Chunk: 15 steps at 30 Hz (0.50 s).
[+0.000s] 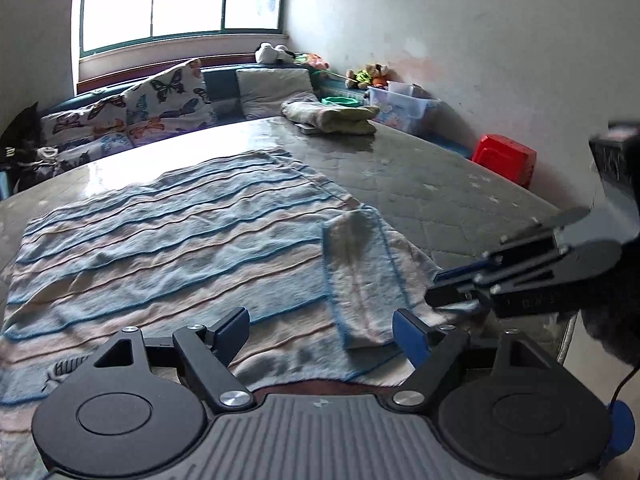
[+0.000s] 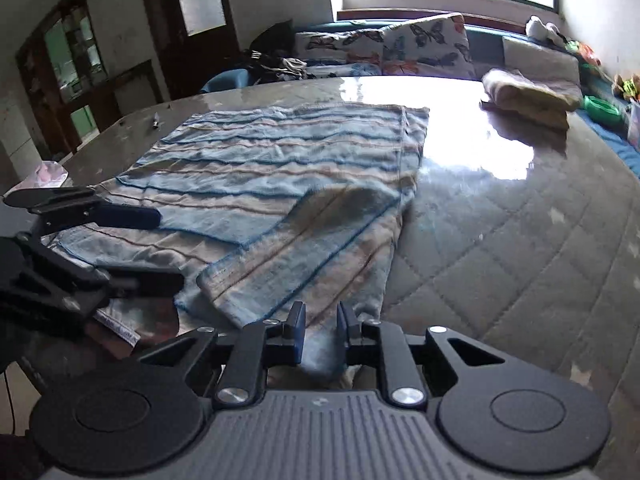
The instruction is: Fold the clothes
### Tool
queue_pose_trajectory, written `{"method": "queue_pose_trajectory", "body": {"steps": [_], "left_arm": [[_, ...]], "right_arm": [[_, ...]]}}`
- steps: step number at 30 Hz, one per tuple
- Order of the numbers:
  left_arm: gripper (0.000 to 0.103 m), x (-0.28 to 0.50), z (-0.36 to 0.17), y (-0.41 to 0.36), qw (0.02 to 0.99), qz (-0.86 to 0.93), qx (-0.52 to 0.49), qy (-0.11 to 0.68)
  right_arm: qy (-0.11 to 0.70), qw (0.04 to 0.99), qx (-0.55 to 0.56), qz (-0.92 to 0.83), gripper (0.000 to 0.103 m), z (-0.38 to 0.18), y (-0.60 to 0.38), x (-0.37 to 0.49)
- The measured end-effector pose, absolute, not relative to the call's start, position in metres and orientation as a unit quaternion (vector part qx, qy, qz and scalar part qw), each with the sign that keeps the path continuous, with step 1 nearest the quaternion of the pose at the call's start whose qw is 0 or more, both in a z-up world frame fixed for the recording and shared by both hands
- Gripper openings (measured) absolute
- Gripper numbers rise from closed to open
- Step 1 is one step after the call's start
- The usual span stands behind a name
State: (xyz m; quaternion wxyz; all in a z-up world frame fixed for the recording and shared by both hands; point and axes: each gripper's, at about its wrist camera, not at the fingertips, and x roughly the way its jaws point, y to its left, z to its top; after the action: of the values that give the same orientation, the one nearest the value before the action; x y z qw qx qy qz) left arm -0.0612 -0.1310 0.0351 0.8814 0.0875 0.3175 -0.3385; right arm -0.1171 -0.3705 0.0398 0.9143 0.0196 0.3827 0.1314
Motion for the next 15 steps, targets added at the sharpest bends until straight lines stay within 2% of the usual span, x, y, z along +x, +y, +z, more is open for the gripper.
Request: {"method": "queue_pose_trajectory", "body": {"steps": [15], "left_arm": [[0.079,-0.045,0.016,-0.148,0.881,-0.317,0.112,0.333]], "right_arm": [[0.385,0.912,-0.015,0.14,0.017,0.03,-0.365,-0.025]]}}
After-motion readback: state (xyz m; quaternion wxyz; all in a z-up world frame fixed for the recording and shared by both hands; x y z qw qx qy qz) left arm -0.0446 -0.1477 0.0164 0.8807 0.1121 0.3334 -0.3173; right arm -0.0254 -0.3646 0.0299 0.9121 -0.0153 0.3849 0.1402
